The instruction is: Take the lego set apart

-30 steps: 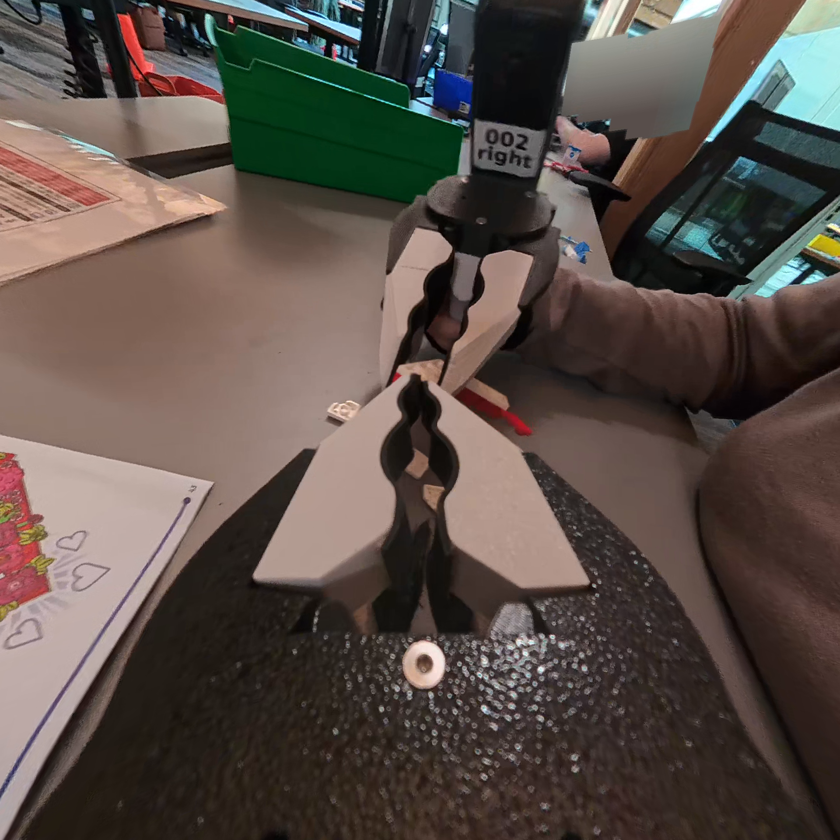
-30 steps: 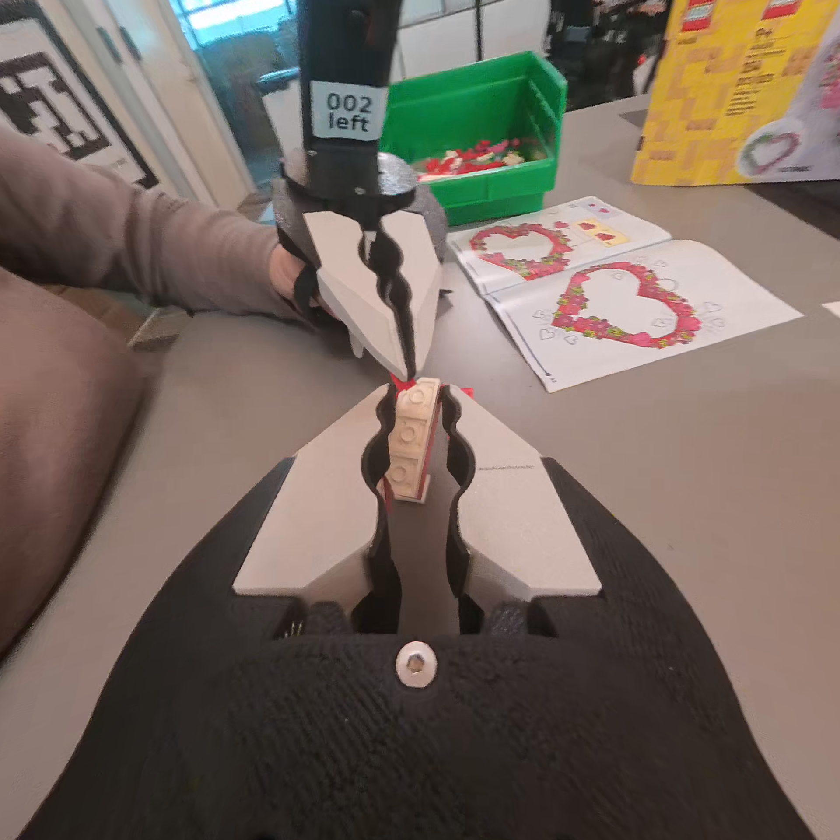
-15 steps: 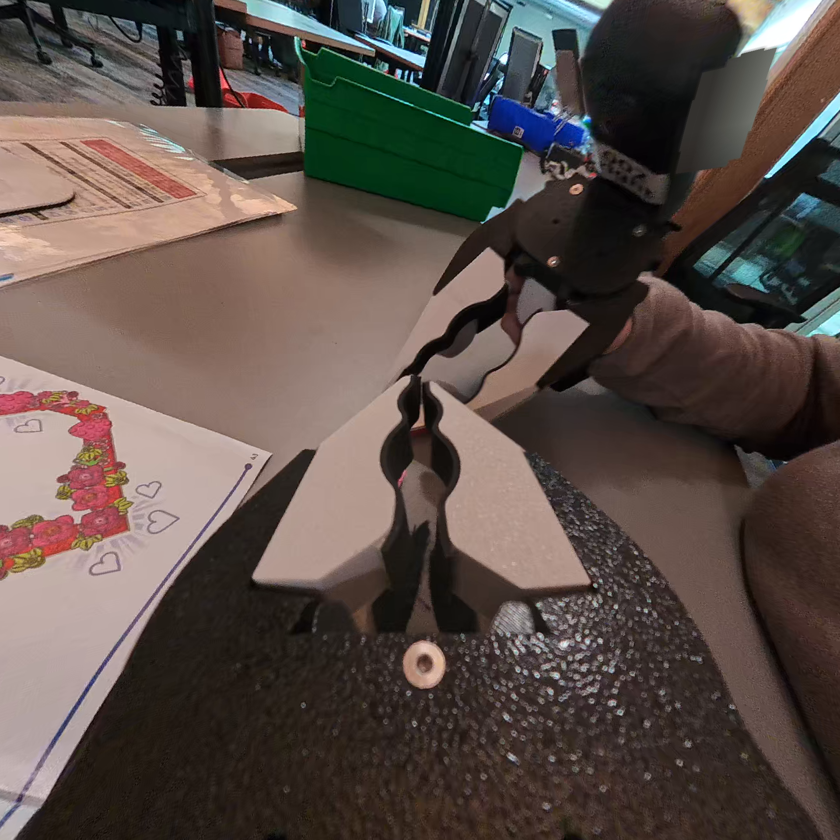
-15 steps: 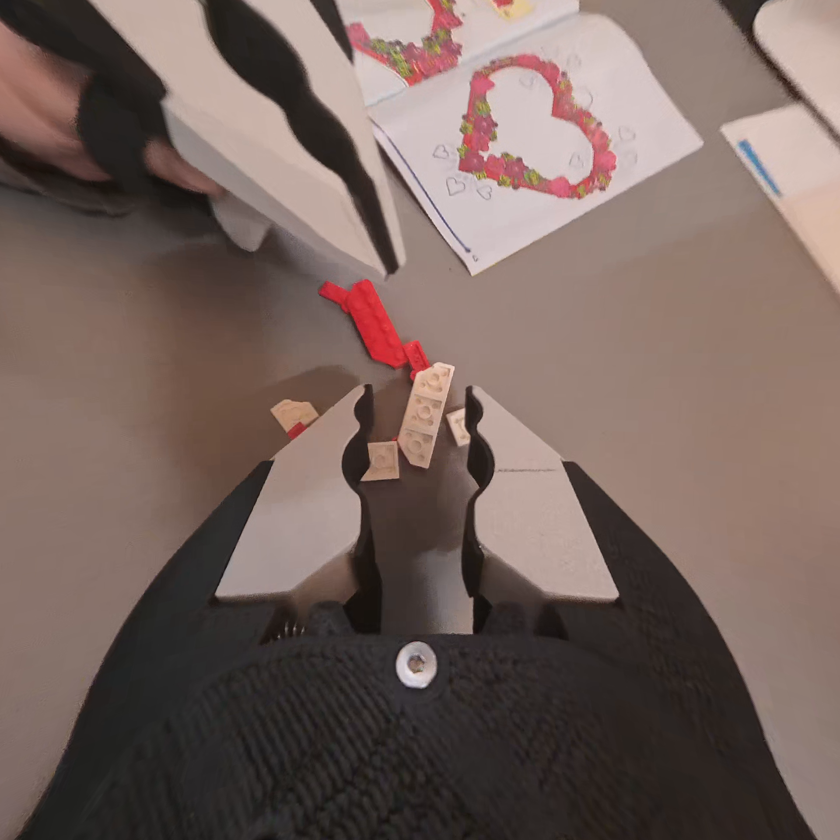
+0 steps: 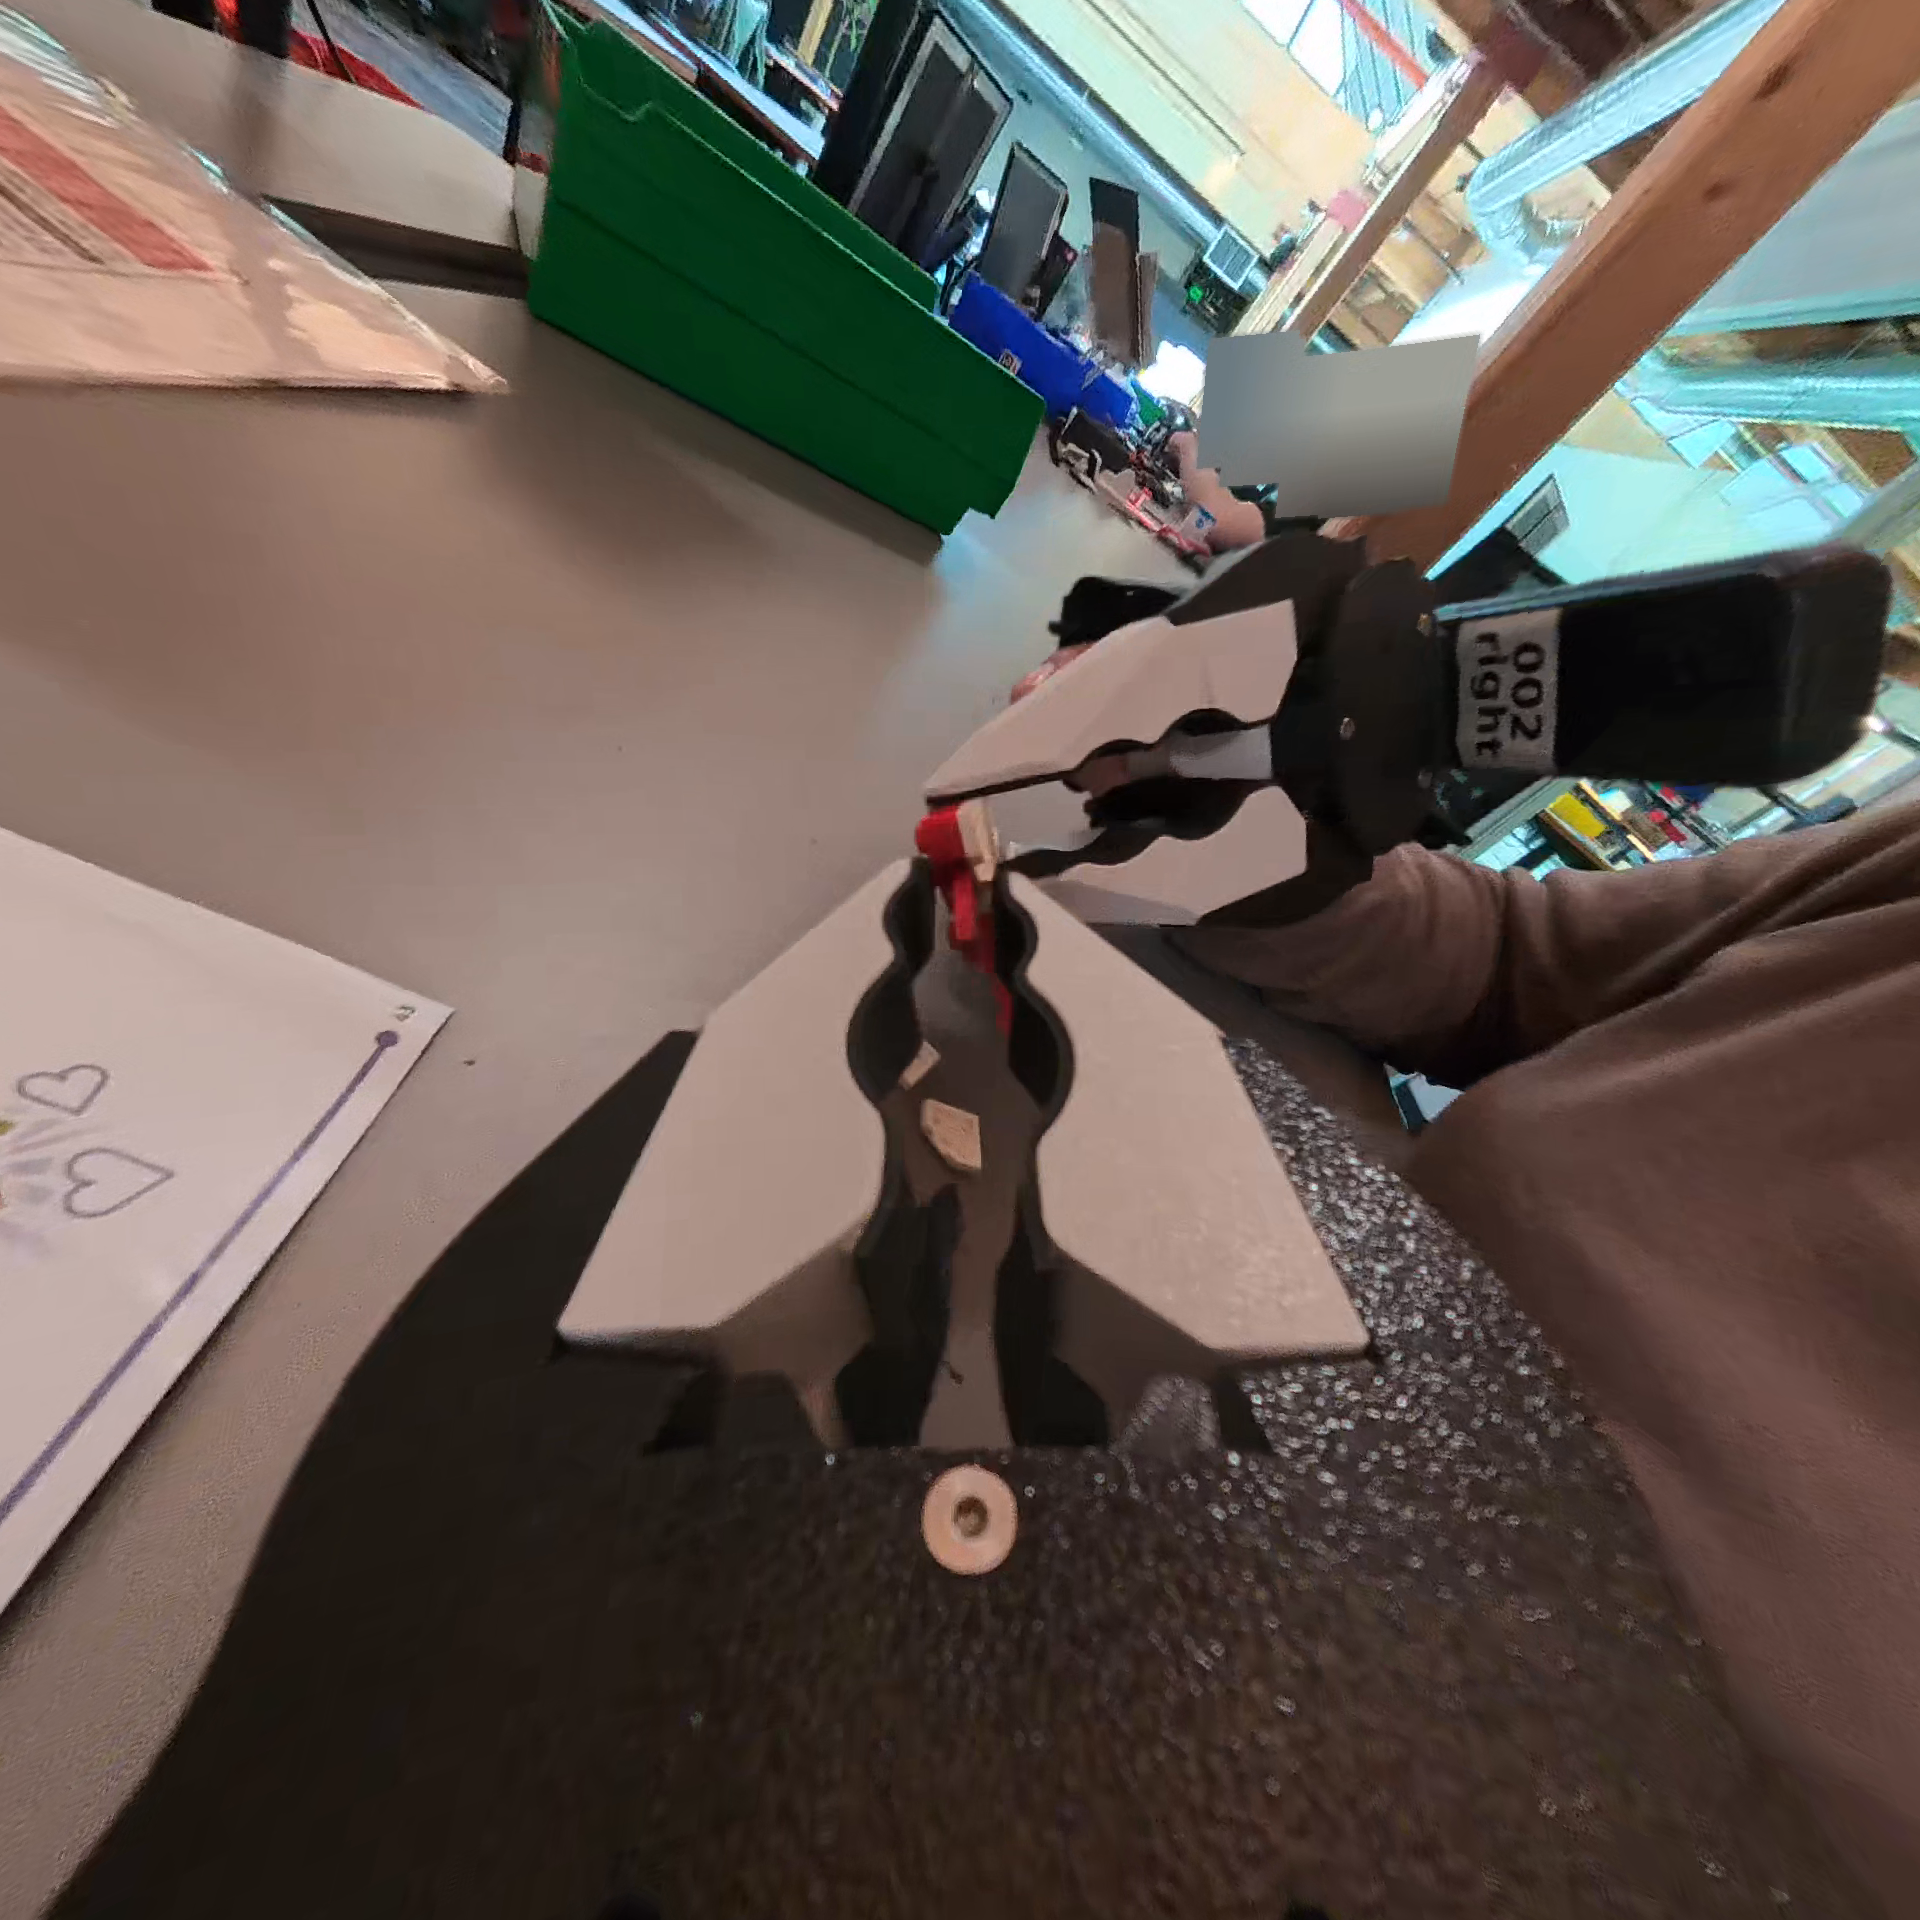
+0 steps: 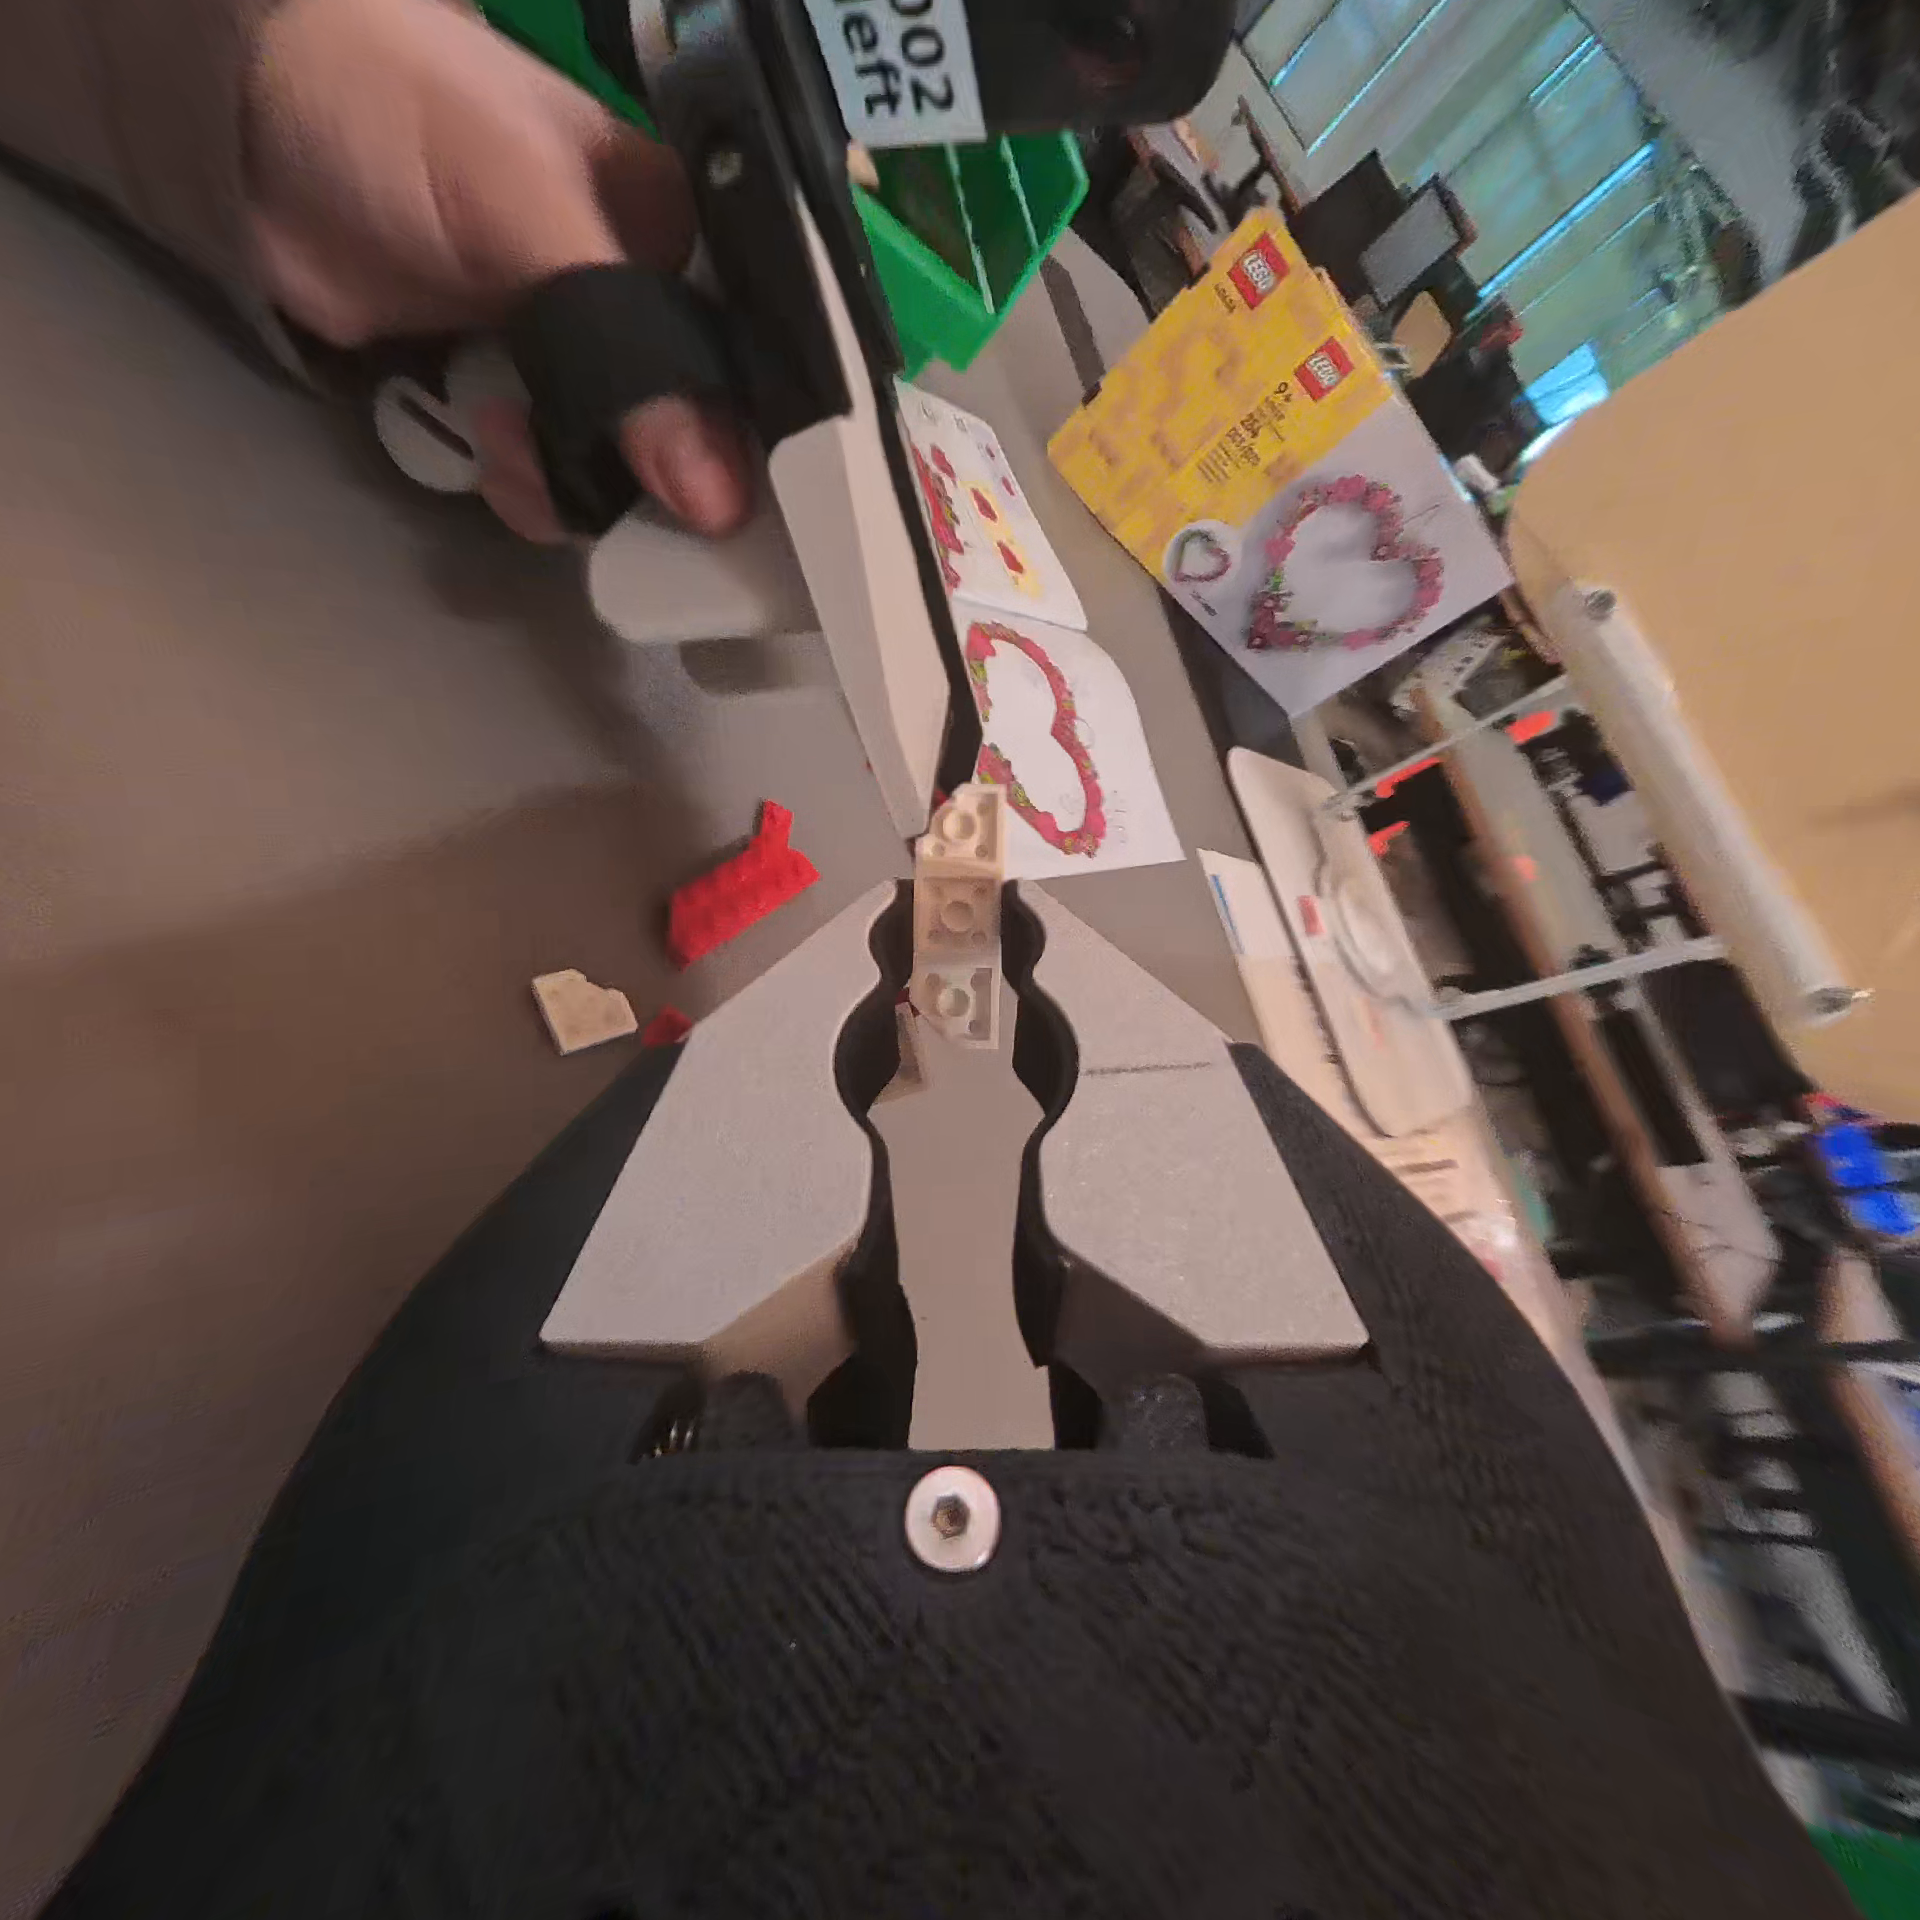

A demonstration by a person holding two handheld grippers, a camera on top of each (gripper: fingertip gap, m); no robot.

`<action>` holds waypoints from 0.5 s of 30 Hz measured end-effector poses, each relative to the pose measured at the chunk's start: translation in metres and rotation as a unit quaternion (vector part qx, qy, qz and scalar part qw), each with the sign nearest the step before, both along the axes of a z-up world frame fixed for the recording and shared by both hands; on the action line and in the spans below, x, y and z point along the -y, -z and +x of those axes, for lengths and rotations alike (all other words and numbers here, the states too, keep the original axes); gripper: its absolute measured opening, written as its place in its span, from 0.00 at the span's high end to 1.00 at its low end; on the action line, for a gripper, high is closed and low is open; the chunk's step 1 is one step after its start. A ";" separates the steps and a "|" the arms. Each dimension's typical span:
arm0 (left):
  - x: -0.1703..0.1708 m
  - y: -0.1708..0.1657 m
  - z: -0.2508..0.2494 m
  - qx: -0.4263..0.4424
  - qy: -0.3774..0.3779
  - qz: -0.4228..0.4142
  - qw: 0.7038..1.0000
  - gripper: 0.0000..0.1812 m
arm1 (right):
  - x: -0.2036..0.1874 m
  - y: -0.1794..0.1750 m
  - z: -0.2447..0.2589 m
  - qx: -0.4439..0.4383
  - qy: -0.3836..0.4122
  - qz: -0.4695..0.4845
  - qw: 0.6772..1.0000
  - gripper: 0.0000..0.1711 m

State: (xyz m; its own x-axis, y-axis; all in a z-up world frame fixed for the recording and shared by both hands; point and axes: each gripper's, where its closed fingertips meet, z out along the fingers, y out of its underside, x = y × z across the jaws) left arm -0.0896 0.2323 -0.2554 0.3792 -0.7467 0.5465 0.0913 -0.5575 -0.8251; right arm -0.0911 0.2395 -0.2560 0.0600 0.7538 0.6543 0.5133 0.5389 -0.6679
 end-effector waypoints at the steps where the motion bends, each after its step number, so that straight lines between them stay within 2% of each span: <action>1: 0.001 0.000 0.000 0.002 0.002 -0.003 1.000 0.95 | 0.000 0.000 0.000 0.004 0.001 0.019 1.000 0.91; 4: 0.002 -0.002 -0.001 -0.002 0.009 -0.011 1.000 0.96 | 0.000 -0.003 -0.001 -0.002 0.005 0.039 0.999 0.91; 7: -0.001 0.002 -0.002 -0.051 -0.008 0.013 0.999 0.96 | -0.001 -0.002 -0.005 0.024 0.024 0.077 0.996 0.87; 10: -0.001 0.008 -0.004 -0.098 -0.010 0.037 0.994 0.96 | -0.001 0.005 -0.007 0.060 0.036 0.094 0.993 0.91; 13: 0.002 0.013 -0.001 -0.172 -0.003 0.103 0.980 0.96 | 0.002 0.011 -0.004 0.061 0.015 -0.024 0.998 0.92; 15: 0.003 0.012 0.002 -0.179 0.002 0.119 0.977 0.97 | 0.004 0.010 0.000 0.046 -0.008 -0.111 0.993 0.91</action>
State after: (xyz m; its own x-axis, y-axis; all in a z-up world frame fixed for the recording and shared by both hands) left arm -0.0875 0.2290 -0.2678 0.5109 -0.8385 0.1897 -0.2282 -0.3450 -0.9104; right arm -0.0915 0.2355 -0.2656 -0.0050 0.8801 0.4748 0.5701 0.3926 -0.7217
